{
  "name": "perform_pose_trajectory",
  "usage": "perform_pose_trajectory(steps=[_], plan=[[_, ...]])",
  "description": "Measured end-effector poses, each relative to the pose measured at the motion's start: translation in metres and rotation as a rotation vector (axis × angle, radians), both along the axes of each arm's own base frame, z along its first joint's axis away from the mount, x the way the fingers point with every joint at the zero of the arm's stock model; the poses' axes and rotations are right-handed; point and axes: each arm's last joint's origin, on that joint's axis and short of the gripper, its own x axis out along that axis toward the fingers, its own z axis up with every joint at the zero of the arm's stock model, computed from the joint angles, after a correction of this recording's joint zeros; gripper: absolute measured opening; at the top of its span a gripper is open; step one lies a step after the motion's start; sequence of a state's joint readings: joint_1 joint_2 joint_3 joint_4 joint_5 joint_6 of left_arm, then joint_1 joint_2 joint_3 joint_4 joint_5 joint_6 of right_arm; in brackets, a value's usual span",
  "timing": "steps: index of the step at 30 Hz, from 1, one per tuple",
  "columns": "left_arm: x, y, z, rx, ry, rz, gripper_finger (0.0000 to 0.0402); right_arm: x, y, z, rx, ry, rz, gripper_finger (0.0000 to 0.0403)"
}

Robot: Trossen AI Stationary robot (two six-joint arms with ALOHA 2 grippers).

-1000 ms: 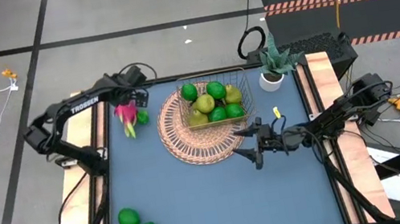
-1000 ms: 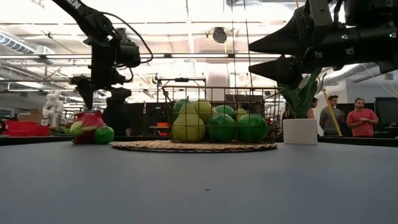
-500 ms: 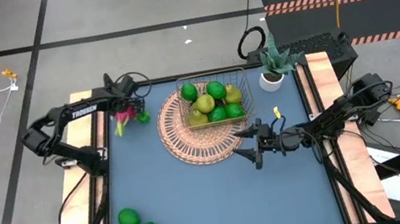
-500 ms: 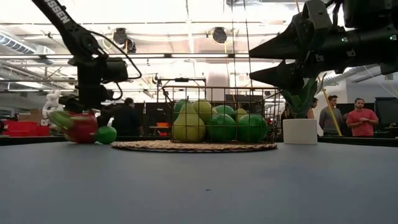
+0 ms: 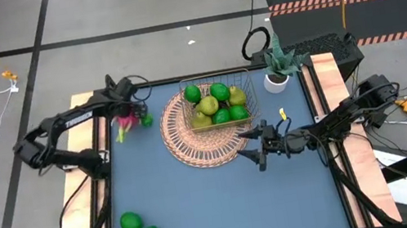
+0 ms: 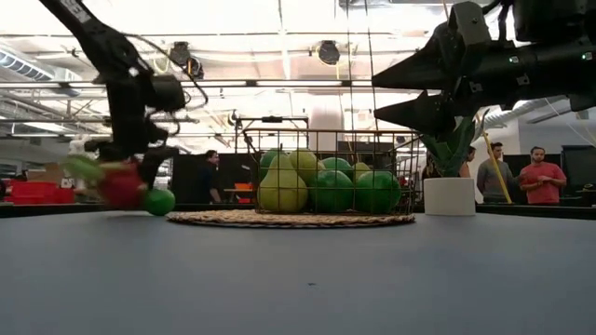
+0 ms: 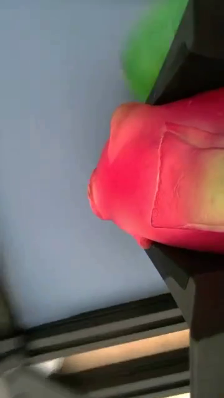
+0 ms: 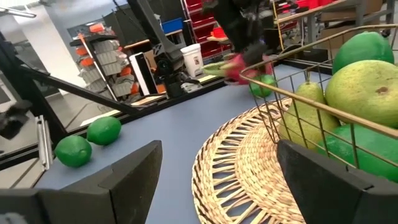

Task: Build produce basket
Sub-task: Put the pink dragon fruit into the wire basket

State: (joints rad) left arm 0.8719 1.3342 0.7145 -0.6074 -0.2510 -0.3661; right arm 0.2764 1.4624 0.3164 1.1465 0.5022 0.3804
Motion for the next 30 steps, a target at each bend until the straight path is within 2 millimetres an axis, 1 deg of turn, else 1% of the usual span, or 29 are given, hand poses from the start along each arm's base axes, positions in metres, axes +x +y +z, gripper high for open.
perform_pose_trajectory(steps=[3,7,10,14,18,20,23,25,27,30], plan=[[0.002,0.0,0.028,0.109,-0.091,-0.04,0.0279,0.0,0.0,0.0,-0.002,0.0,0.0,0.0312],[0.011,-0.009,0.06,0.228,-0.172,-0.161,0.0294,0.0,-0.001,-0.001,-0.013,0.013,-0.023,0.0312],[0.024,-0.016,0.084,0.351,-0.277,-0.275,0.029,0.0,-0.001,-0.002,-0.016,0.025,-0.026,0.0312],[0.048,-0.029,0.109,0.464,-0.448,-0.457,0.0277,0.0,-0.001,-0.002,-0.016,0.022,-0.028,0.0312],[0.071,-0.043,0.129,0.612,-0.619,-0.623,0.0282,0.0,-0.002,-0.001,-0.03,0.018,-0.057,0.0312],[0.086,-0.049,0.134,0.672,-0.697,-0.7,0.0291,-0.001,-0.003,-0.001,-0.033,0.018,-0.083,0.0312],[0.105,-0.054,0.132,0.703,-0.77,-0.78,0.0299,-0.001,-0.003,-0.001,-0.037,0.018,-0.1,0.0312],[0.119,-0.056,0.126,0.706,-0.801,-0.806,0.0301,-0.001,-0.003,-0.001,-0.037,0.018,-0.1,0.0312],[0.132,-0.058,0.115,0.688,-0.813,-0.823,0.0302,-0.001,-0.003,-0.001,-0.037,0.018,-0.1,0.0312],[0.149,-0.059,0.101,0.643,-0.866,-0.795,0.0302,-0.001,-0.003,-0.001,-0.037,0.018,-0.1,0.0312]])
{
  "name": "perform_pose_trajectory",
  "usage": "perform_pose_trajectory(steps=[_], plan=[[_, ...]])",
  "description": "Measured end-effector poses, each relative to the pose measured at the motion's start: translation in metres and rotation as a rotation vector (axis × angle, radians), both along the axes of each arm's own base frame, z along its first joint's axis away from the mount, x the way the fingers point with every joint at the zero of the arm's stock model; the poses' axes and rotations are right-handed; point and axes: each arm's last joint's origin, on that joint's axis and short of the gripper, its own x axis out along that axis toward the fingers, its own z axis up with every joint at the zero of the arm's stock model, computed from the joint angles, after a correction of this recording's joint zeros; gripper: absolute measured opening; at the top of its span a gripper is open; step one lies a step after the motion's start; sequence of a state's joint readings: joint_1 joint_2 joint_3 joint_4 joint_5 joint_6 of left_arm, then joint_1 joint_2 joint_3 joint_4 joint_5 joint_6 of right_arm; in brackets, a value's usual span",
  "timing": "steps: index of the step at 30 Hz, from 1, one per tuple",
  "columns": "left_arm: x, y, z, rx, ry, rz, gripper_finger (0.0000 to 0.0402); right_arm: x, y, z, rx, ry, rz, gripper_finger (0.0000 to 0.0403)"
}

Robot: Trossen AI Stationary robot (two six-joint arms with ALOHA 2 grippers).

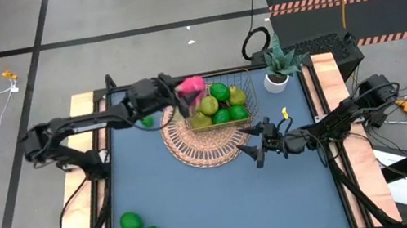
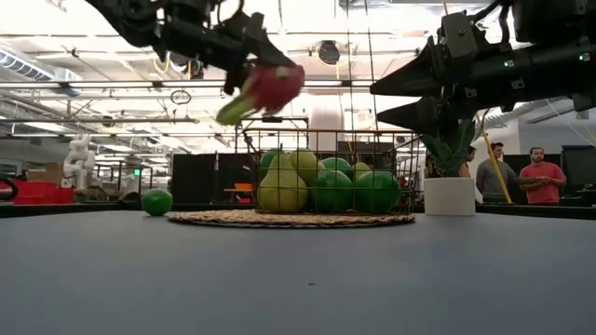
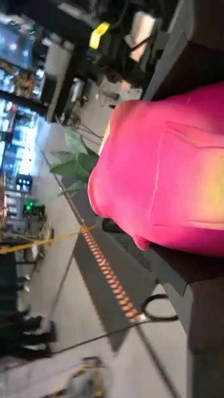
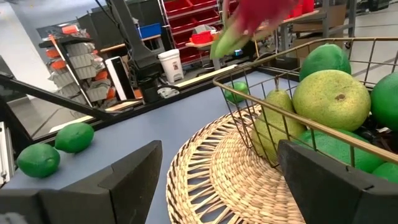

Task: Build produce basket
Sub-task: Put the pink dragon fruit into the wire basket, then put the green lime into the wire basket

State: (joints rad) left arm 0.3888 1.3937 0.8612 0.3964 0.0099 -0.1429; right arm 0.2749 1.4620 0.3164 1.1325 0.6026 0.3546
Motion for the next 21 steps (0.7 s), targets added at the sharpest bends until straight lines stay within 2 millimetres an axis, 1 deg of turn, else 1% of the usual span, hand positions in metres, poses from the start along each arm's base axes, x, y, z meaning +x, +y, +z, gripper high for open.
perform_pose_trajectory(steps=[4,7,9,11,17,19,21], plan=[[0.01,0.003,-0.017,-0.095,0.007,0.049,0.0303,0.0,0.0,0.0,0.0,0.0,0.0,0.0312],[0.012,0.005,-0.023,-0.108,0.03,0.081,0.0303,0.0,0.0,0.0,0.0,0.0,0.0,0.0312],[0.012,0.005,-0.024,-0.106,0.042,0.102,0.0306,0.0,0.0,0.0,0.0,0.0,0.0,0.0312],[0.011,0.006,-0.024,-0.111,0.041,0.114,0.0318,0.0,0.0,0.0,-0.003,0.001,0.0,0.0312],[0.011,0.006,-0.024,-0.104,0.046,0.114,0.0389,0.0,0.0,0.0,-0.001,0.0,-0.002,0.0312],[0.011,0.006,-0.024,-0.1,0.051,0.11,0.0391,0.0,0.0,0.0,-0.001,0.0,-0.002,0.0312],[0.011,0.005,-0.023,-0.103,0.041,0.104,0.0382,0.0,0.0,0.0,0.0,-0.001,-0.002,0.0312]])
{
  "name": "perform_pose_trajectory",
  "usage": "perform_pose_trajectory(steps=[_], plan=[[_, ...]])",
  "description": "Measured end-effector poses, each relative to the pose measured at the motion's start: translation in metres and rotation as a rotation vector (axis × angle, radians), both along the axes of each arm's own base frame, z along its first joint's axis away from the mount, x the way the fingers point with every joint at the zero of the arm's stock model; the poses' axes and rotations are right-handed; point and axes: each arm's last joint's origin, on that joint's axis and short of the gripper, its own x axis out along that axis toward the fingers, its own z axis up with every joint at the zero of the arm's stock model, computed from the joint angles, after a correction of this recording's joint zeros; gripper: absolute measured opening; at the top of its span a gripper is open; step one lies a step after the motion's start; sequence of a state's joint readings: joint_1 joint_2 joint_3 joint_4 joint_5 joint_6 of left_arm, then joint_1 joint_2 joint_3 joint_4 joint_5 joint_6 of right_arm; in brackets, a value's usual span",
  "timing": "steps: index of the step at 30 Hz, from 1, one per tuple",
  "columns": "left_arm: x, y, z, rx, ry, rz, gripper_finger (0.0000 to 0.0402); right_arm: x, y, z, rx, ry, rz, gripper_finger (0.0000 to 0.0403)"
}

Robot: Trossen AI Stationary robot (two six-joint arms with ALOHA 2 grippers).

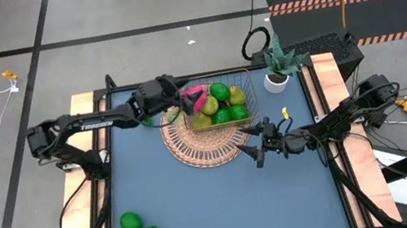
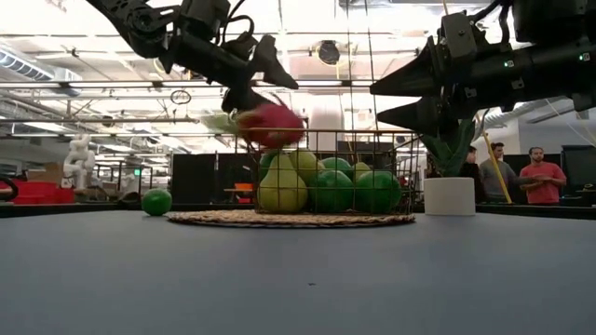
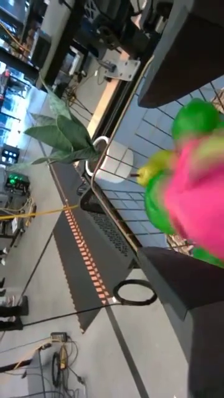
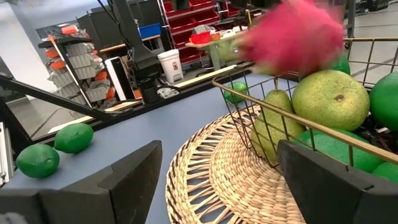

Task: Build produce basket
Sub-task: Put the green lime into the wire basket

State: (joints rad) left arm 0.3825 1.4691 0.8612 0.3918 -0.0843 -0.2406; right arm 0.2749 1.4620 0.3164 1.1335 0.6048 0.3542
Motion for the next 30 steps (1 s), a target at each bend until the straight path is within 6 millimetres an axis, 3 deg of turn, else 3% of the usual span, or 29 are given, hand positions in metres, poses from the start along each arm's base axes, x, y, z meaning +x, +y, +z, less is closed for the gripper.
perform_pose_trajectory(steps=[6,10,14,21,30], plan=[[-0.013,-0.005,0.025,0.044,-0.07,-0.004,0.0379,0.0,0.0,0.0,0.002,-0.006,0.0,0.0312],[-0.032,-0.013,0.05,0.139,-0.081,-0.018,0.0389,0.0,0.0,0.0,0.002,-0.006,0.0,0.0312],[-0.057,-0.024,0.056,0.154,0.073,-0.021,0.039,0.0,0.0,0.0,0.005,-0.007,-0.001,0.0312],[-0.092,-0.032,0.021,-0.045,0.506,0.23,0.039,0.0,0.0,0.0,0.017,-0.004,0.001,0.0312],[-0.116,-0.017,-0.04,-0.248,0.572,0.617,0.039,0.0,0.0,0.0,0.065,-0.026,-0.001,0.0312]])
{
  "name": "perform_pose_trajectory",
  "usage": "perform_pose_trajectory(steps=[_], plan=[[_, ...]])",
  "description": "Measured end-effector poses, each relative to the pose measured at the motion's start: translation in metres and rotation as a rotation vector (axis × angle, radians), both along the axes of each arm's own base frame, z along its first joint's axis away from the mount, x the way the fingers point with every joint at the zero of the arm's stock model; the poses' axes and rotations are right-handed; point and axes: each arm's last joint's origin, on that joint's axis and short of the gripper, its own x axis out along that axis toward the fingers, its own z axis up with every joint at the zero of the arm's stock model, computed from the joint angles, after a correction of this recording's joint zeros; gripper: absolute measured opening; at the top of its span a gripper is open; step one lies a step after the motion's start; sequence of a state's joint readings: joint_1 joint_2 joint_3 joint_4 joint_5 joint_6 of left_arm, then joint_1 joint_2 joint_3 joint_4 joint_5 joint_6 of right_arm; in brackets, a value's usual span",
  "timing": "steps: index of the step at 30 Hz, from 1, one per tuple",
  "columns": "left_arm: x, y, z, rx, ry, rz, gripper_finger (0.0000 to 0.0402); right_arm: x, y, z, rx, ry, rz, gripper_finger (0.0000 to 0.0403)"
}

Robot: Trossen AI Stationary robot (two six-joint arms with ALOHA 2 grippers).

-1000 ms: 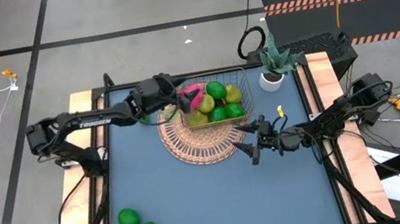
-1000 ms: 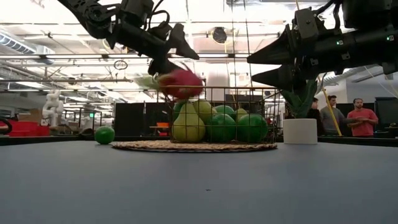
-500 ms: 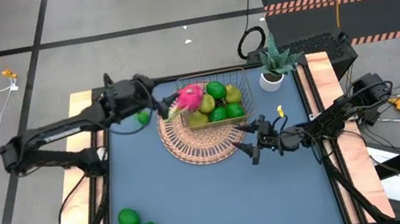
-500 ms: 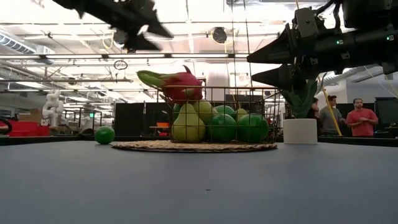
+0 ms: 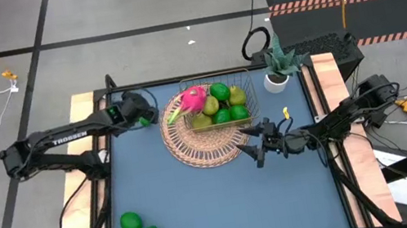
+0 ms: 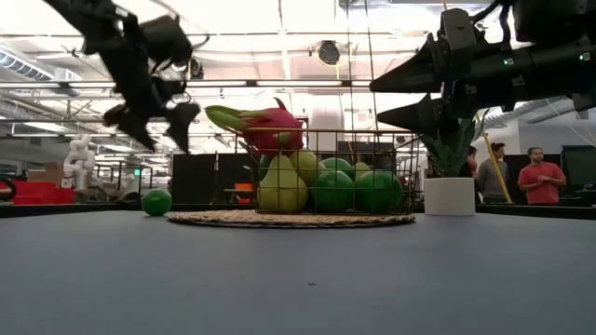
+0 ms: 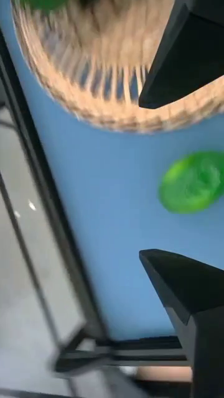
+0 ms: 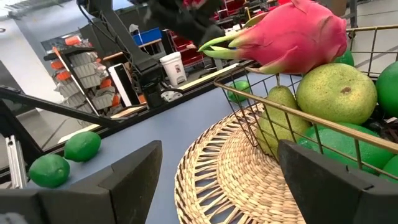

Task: Build produce basket
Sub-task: Put the green lime into the wire basket

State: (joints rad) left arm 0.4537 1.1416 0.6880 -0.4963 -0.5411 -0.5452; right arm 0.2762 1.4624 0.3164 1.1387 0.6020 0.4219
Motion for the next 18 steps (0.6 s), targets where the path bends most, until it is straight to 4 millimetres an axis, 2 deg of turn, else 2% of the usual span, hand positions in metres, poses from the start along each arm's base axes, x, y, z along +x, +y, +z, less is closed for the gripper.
perform_pose_trajectory(steps=[7,13,18], plan=[[-0.021,0.005,-0.045,-0.037,-0.096,0.18,0.039,0.0,0.0,0.0,-0.004,0.001,0.001,0.0312],[-0.025,0.007,-0.06,-0.023,-0.226,0.227,0.039,0.0,0.0,0.0,-0.01,0.003,0.001,0.0312],[-0.026,0.006,-0.069,-0.051,-0.216,0.257,0.039,0.0,0.0,0.0,-0.011,0.004,0.001,0.0312]])
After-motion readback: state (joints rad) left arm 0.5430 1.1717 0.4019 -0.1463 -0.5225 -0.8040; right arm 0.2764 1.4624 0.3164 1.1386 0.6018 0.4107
